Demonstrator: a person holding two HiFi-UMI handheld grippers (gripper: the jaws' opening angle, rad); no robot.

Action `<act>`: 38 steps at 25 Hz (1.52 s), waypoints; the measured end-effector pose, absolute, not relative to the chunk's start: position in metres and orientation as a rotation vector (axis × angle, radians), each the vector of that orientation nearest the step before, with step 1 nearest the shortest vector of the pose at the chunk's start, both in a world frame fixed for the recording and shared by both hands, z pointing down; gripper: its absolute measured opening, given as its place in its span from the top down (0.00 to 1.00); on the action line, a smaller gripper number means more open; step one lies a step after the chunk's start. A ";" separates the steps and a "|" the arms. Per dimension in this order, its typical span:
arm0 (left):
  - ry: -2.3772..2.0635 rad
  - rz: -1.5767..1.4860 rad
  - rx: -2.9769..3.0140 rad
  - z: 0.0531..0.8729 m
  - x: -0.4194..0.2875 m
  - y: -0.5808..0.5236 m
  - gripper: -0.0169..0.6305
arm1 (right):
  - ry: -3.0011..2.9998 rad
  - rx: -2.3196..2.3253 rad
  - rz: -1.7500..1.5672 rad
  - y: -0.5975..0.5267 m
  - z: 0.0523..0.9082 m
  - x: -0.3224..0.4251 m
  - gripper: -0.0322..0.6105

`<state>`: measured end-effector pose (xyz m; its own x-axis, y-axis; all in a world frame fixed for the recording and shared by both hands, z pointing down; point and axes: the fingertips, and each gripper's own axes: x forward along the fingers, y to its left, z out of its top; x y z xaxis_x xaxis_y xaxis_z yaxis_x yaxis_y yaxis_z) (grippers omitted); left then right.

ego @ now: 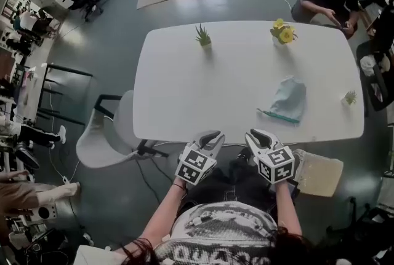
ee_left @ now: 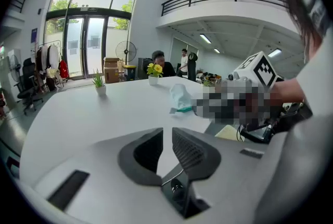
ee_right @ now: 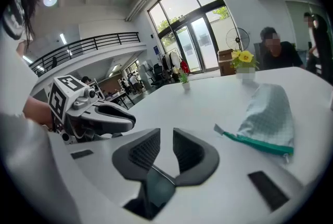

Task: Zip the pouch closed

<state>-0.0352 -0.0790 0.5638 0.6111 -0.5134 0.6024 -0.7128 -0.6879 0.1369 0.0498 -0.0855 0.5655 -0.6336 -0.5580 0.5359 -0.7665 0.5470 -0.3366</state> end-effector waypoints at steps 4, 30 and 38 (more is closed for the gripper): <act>-1.038 0.704 2.487 0.550 -0.053 -0.057 0.89 | -2.452 1.037 0.752 -0.059 0.554 0.023 0.84; -1.087 0.586 2.622 0.496 -0.088 0.038 0.95 | -2.547 1.029 0.564 0.038 0.504 -0.033 0.96; -1.079 0.589 2.649 0.494 -0.085 0.042 0.95 | -2.555 0.995 0.513 0.039 0.501 -0.037 0.97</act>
